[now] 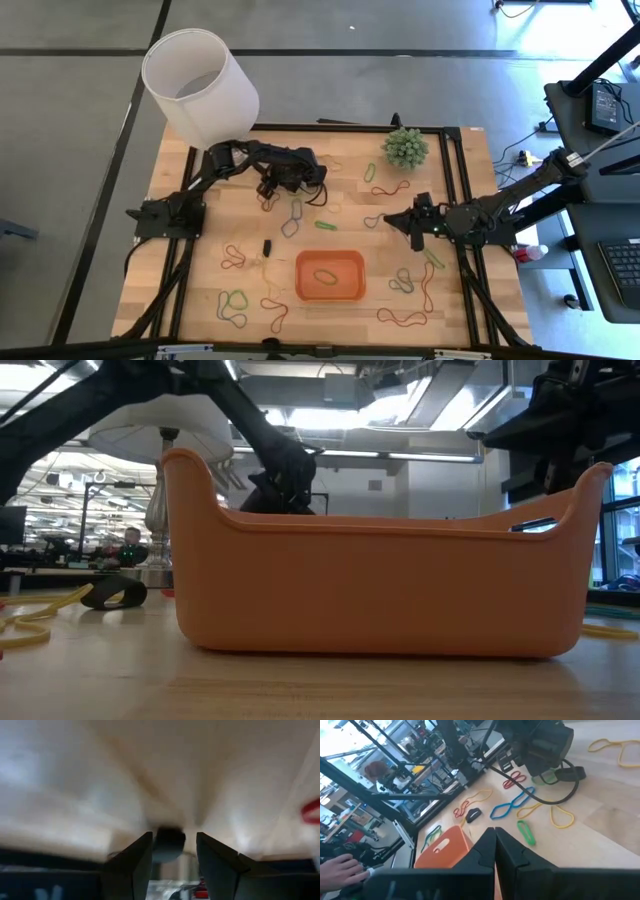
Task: Pick and place rubber bands into bin
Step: Put the black rubber band into the orange bin
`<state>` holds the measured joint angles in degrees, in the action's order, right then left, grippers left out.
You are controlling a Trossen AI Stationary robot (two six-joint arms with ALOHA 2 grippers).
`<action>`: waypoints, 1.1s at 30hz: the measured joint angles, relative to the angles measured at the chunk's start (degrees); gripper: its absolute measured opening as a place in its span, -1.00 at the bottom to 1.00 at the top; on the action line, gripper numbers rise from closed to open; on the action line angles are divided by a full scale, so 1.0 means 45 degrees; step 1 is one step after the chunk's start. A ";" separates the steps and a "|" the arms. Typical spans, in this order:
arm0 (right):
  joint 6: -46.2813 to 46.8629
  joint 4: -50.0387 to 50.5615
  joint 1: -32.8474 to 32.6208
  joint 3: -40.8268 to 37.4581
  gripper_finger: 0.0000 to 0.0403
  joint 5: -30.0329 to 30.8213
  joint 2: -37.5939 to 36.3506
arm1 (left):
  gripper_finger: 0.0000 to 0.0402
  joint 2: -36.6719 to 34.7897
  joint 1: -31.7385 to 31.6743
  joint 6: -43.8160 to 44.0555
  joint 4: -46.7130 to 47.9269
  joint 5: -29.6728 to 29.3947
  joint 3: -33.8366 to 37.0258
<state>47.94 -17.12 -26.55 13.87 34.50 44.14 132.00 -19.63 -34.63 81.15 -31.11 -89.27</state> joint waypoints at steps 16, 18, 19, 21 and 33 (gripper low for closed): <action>-0.0046 -0.0172 0.0127 0.0000 -0.98 0.0000 0.0000 | -0.96 0.0009 -0.0301 0.2160 0.0358 0.0638 0.0000; -0.0049 -0.0167 0.0127 0.0000 -0.98 0.0000 0.0000 | -0.97 -0.0047 -0.0230 0.2780 0.0934 0.0984 -0.0006; -0.0053 -0.0167 0.0127 0.0005 -0.98 0.0000 0.0000 | -0.97 -0.0131 -0.0200 0.3103 0.1115 0.1140 -0.0039; -0.0054 -0.0167 0.0127 0.0005 -0.98 -0.0004 0.0000 | -0.97 -0.0426 -0.0108 0.3648 0.1322 0.1563 -0.0133; -0.0095 -0.0157 0.0127 0.0008 -0.98 -0.0029 0.0000 | -0.98 -0.4418 0.0946 0.6176 0.1093 0.3537 -0.0151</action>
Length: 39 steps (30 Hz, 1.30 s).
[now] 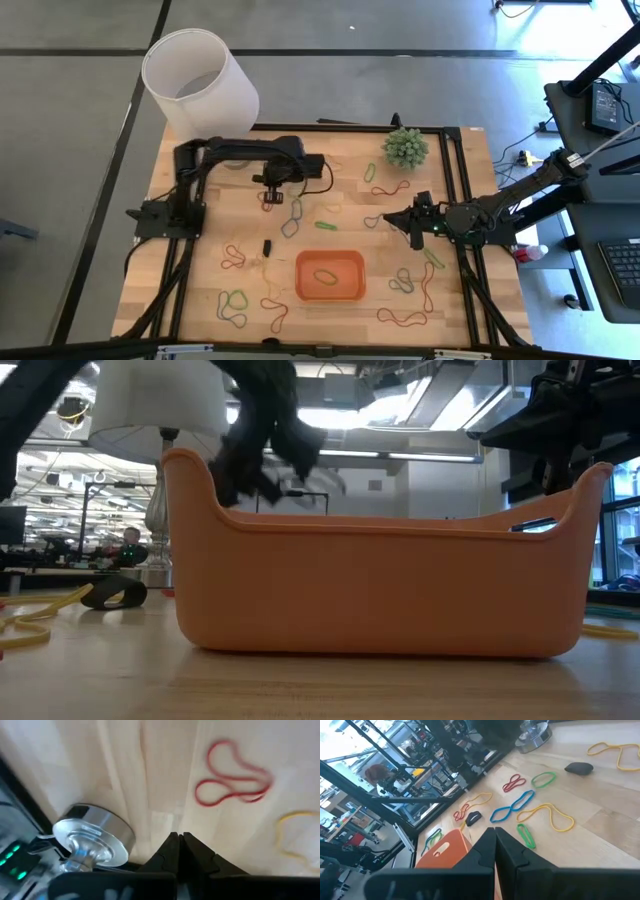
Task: Pick and place rubber bands into bin
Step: Put the black rubber band into the orange bin
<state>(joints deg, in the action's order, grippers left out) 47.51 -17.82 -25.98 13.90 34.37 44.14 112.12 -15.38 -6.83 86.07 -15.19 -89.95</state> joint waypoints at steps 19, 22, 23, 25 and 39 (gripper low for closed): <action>-0.0381 0.0073 -0.0001 0.0002 -0.98 -0.0055 0.0000 | -0.98 -0.4829 0.3833 0.3022 -0.6768 0.1075 -0.0015; -0.0370 0.0098 -0.0005 0.0002 -0.98 -0.0498 0.0000 | -0.98 -0.4697 0.4712 0.2380 -0.8148 0.1049 -0.0021; -0.0361 0.0103 -0.0005 0.0002 -0.98 -0.0663 0.0000 | -0.98 -0.4585 0.4976 0.2154 -0.8559 0.1022 -0.0024; -0.0352 0.0131 -0.0007 0.0002 -0.98 -0.1000 -0.0005 | -0.98 -0.4320 0.5435 0.1690 -0.9205 0.1015 -0.0024; -0.0007 0.0665 -0.0136 0.0002 -0.98 -0.2263 -0.0005 | -0.98 -0.1619 0.7371 -0.1031 -1.0866 0.2465 -0.0015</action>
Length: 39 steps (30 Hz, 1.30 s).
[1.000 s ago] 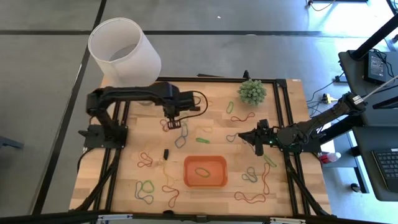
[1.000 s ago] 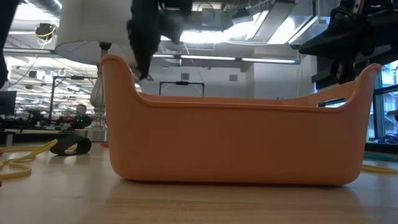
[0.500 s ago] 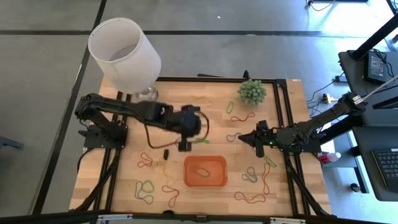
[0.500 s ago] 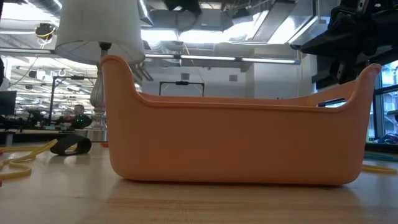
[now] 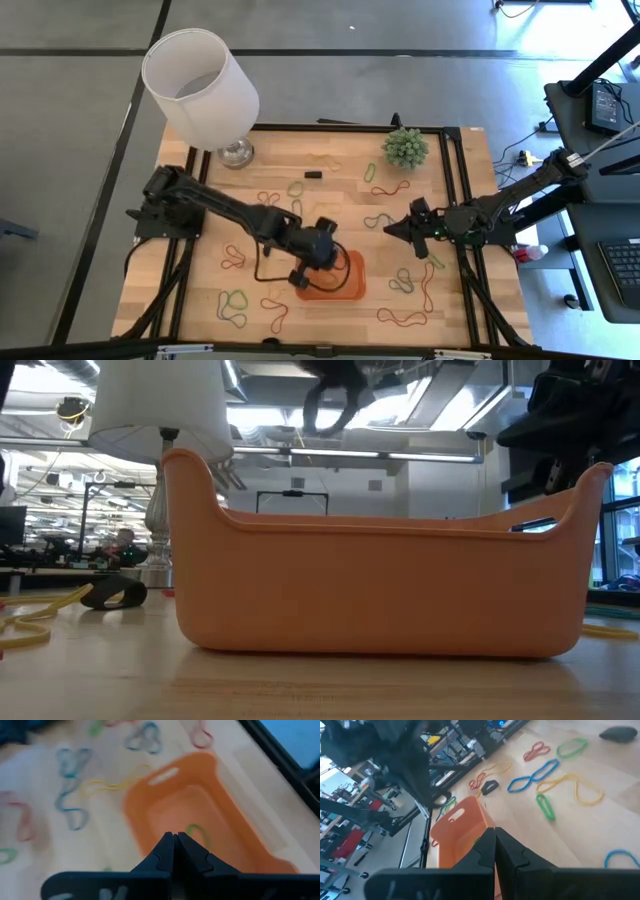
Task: Pick and place rubber bands into bin
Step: Put the black rubber band into the orange bin, then put the yellow rubber band into the orange bin
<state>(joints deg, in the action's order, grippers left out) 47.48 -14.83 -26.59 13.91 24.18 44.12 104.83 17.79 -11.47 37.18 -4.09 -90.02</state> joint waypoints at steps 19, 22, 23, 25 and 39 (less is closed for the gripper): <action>0.0670 0.0238 -0.0665 0.0000 -0.98 0.0005 0.0058 | -0.72 0.3314 0.0537 -0.0336 -0.0751 0.0419 -0.0005; 0.0666 0.0238 -0.0661 0.0000 -0.98 0.0015 0.0211 | -0.60 0.3323 0.0537 -0.0289 -0.0706 0.0412 0.0000; 0.0666 0.0236 -0.0661 0.0000 -0.98 0.0015 0.0279 | -0.56 0.3323 0.0537 -0.0247 -0.0706 0.0421 -0.0005; 0.0680 0.0234 -0.0661 0.0000 -0.98 0.0015 0.0421 | -0.50 0.3323 0.0537 -0.0118 -0.0696 0.0511 -0.0002; 0.0738 0.0198 -0.0657 0.0000 -0.98 0.0015 0.0834 | -0.38 0.2519 0.0386 0.1244 0.0056 0.0259 -0.0010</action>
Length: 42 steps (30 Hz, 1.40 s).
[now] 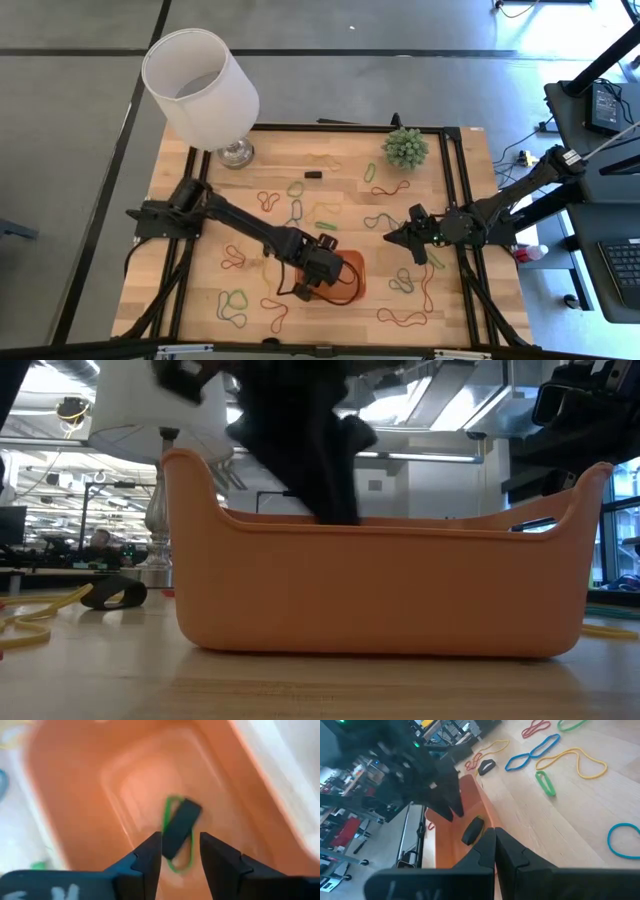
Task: Pick and place rubber bands into bin
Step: Put the yellow rubber band into the orange bin
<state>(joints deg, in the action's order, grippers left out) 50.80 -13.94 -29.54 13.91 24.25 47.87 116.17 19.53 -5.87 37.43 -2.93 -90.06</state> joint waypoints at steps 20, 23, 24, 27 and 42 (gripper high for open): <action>-0.0137 -0.0075 0.0040 0.0000 -0.98 0.0019 0.0006 | -0.99 -0.4987 -0.1275 -0.1274 0.1487 0.0182 0.2616; -0.0769 -0.0437 0.0224 0.0006 -0.98 0.0019 0.0020 | -0.99 -0.6547 -0.1608 -0.0884 0.0220 0.0203 0.4706; -0.0970 -0.0436 0.0356 0.0067 -0.98 0.0024 0.0045 | -0.99 -0.7098 -0.1693 -0.0772 -0.0192 0.0216 0.5400; -0.1620 -0.0215 0.0973 0.0714 -0.99 0.0068 0.0367 | -0.99 -0.8779 -0.1933 -0.0563 -0.1353 0.0231 0.7325; -0.3722 0.6157 0.5149 0.8953 -0.91 -0.0825 0.7150 | -0.99 -1.6427 -0.4624 -0.1269 -0.2401 0.1178 1.3452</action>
<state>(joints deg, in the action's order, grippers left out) 34.05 13.77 -6.37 54.20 20.54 80.05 42.25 -1.28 -11.58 26.62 2.37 -29.53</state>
